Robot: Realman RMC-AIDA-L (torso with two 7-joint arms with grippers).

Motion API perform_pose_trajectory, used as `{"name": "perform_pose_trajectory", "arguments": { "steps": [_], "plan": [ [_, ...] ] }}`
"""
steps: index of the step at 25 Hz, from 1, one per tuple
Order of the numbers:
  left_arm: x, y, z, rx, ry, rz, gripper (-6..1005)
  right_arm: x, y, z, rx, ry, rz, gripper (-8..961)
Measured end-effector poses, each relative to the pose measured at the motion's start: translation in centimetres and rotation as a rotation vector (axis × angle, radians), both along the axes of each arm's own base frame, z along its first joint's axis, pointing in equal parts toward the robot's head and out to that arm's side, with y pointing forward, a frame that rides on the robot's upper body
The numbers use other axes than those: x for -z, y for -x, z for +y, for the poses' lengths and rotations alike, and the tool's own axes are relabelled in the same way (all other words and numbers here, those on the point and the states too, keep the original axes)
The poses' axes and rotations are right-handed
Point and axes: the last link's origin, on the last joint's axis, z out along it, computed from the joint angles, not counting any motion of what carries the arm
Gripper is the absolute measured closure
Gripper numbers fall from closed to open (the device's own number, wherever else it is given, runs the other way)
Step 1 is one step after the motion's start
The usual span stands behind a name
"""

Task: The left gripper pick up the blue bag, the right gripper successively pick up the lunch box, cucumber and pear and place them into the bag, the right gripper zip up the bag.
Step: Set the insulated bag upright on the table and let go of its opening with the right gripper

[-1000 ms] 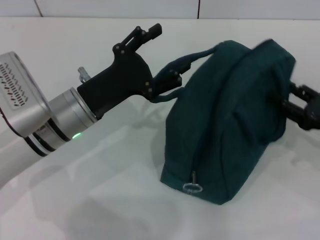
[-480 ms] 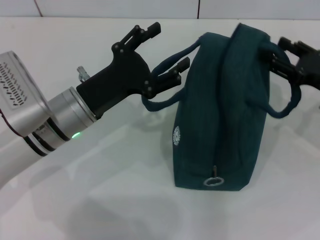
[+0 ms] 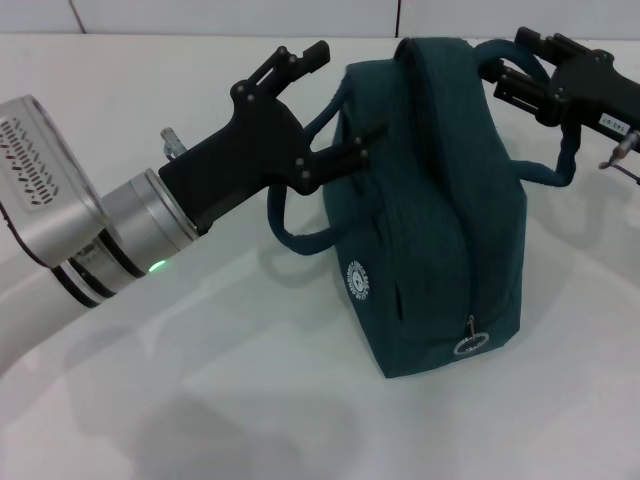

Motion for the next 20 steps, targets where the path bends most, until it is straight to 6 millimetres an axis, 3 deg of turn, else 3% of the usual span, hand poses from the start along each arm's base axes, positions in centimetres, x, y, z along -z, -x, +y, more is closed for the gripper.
{"name": "perform_pose_trajectory", "arguments": {
  "steps": [5, 15, 20],
  "plan": [
    [-0.1, 0.0, -0.1, 0.000, -0.001, -0.006, 110, -0.7, -0.1, -0.7, -0.021, -0.016, 0.036, 279],
    [-0.2, 0.0, 0.0, 0.001, -0.012, -0.007, 111, -3.6, -3.2, -6.4, -0.092, -0.055, 0.143, 280],
    [-0.1, -0.1, 0.0, 0.003, -0.009, -0.004, 111, -3.6, -4.2, -6.7, -0.039, -0.066, 0.137, 280]
  ]
}}
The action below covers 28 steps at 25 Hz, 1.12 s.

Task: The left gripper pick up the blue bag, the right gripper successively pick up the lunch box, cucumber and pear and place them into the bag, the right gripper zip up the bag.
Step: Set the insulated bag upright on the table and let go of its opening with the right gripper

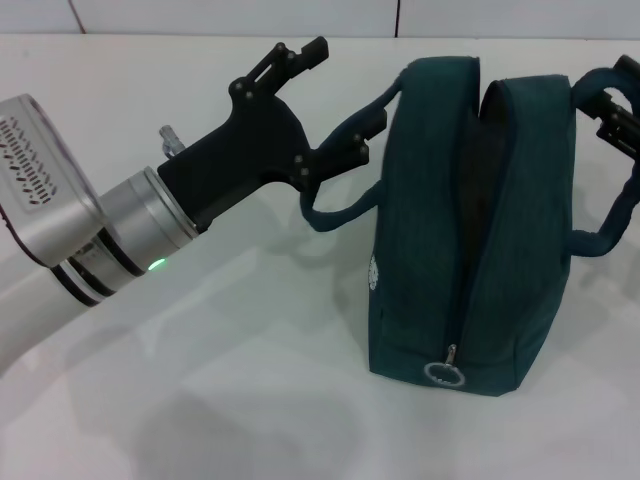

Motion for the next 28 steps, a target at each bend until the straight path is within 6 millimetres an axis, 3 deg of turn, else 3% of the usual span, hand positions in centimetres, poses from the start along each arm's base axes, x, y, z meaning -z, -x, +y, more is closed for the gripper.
{"name": "perform_pose_trajectory", "arguments": {
  "steps": [7, 14, 28],
  "plan": [
    [0.0, -0.1, 0.0, 0.005, 0.002, 0.002, 112, 0.9, -1.2, 1.1, 0.108, 0.095, -0.066, 280],
    [0.0, 0.0, 0.0, -0.001, -0.001, 0.000, 112, 1.7, -0.7, 1.7, 0.109, 0.173, -0.121, 291],
    [0.1, 0.0, 0.0, -0.001, 0.001, 0.004, 113, -1.3, -2.3, -2.0, 0.039, 0.211, -0.071, 313]
  ]
}}
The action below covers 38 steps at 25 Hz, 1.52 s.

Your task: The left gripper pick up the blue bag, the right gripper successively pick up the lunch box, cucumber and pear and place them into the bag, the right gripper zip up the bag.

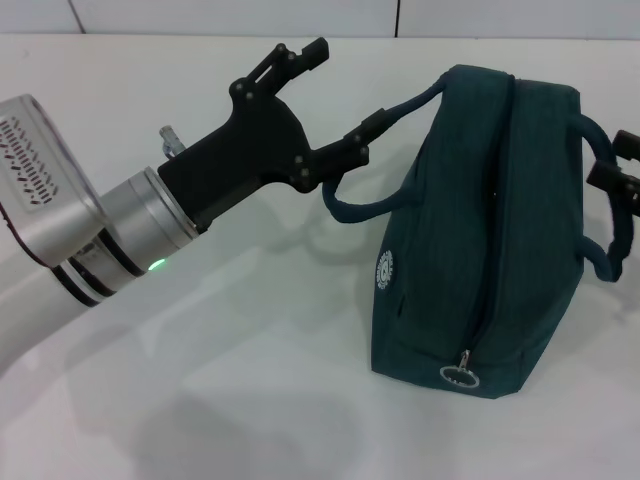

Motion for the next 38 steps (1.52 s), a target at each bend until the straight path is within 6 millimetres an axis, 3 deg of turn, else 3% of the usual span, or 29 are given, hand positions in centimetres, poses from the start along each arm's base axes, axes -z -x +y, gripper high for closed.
{"name": "perform_pose_trajectory", "arguments": {
  "steps": [4, 14, 19, 22, 27, 29, 33, 38],
  "plan": [
    [0.0, 0.0, 0.1, 0.003, -0.005, 0.005, 114, -0.5, 0.0, -1.7, -0.068, -0.057, 0.024, 319],
    [0.0, 0.0, 0.1, 0.005, -0.011, 0.010, 114, -1.5, -0.3, -6.0, -0.239, -0.002, 0.013, 335],
    [0.0, 0.0, 0.0, 0.005, -0.013, 0.012, 115, -0.2, -0.2, -6.7, -0.297, 0.124, -0.046, 342],
    [0.0, 0.1, 0.0, 0.005, -0.016, 0.013, 115, 0.9, -0.3, -6.8, -0.317, 0.246, -0.106, 347],
    [0.0, -0.1, 0.1, 0.012, -0.018, 0.011, 115, 1.5, -0.5, -6.5, -0.303, 0.380, -0.165, 512],
    [-0.1, -0.2, 0.1, 0.014, -0.018, 0.010, 115, 1.7, -0.7, -6.2, -0.272, 0.391, -0.184, 517],
    [0.0, -0.1, 0.1, 0.012, -0.017, 0.010, 115, 2.2, -1.6, -4.9, -0.158, 0.363, -0.222, 528],
    [0.0, -0.2, 0.2, 0.017, -0.017, 0.014, 116, 2.9, -1.3, -1.7, -0.048, 0.189, -0.222, 528]
  ]
}}
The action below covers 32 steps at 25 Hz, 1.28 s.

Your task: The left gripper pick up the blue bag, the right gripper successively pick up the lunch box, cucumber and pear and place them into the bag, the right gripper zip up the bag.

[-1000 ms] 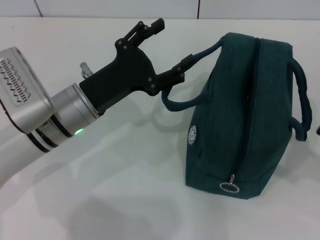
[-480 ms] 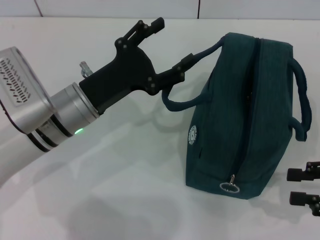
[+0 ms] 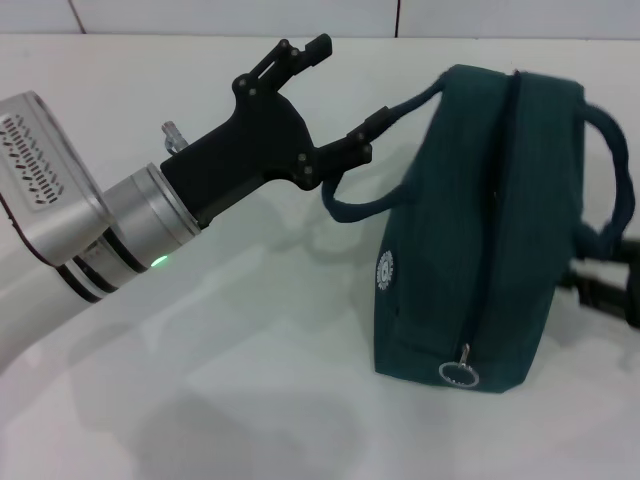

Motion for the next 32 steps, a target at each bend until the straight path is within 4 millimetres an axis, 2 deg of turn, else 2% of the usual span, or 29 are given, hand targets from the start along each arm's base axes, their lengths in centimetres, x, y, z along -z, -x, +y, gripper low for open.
{"name": "perform_pose_trajectory", "arguments": {
  "steps": [3, 9, 12, 15, 19, 23, 26, 30, 32],
  "plan": [
    [0.0, -0.1, 0.1, 0.004, 0.001, 0.001, 116, 0.3, 1.0, 1.8, 0.013, -0.085, 0.010, 528],
    [0.1, -0.4, 0.2, 0.015, 0.004, 0.000, 116, 1.0, 2.9, 5.3, 0.010, -0.130, -0.008, 528],
    [0.1, -0.5, 0.2, 0.015, 0.004, -0.001, 117, 1.1, 3.8, 6.3, 0.006, -0.154, 0.009, 528],
    [0.0, -0.4, 0.2, 0.014, 0.004, -0.002, 117, 1.3, 4.3, 6.4, -0.012, -0.141, 0.016, 529],
    [0.0, -0.2, 0.0, 0.008, 0.000, -0.007, 117, 1.1, 3.0, 4.3, -0.005, -0.113, 0.033, 529],
    [0.0, -0.1, -0.1, 0.004, 0.001, -0.007, 117, -0.6, 1.2, 1.0, -0.003, -0.153, 0.101, 529],
    [0.0, 0.0, -0.2, 0.001, 0.001, -0.006, 117, -1.1, 0.5, -1.1, -0.026, -0.140, 0.128, 529],
    [0.0, 0.1, -0.2, 0.000, 0.003, -0.005, 118, -0.3, 0.3, -3.2, -0.067, -0.031, 0.118, 529],
    [0.0, 0.1, -0.2, 0.001, 0.003, -0.005, 118, 1.0, 0.4, -3.9, -0.084, 0.055, 0.083, 529]
  ]
}}
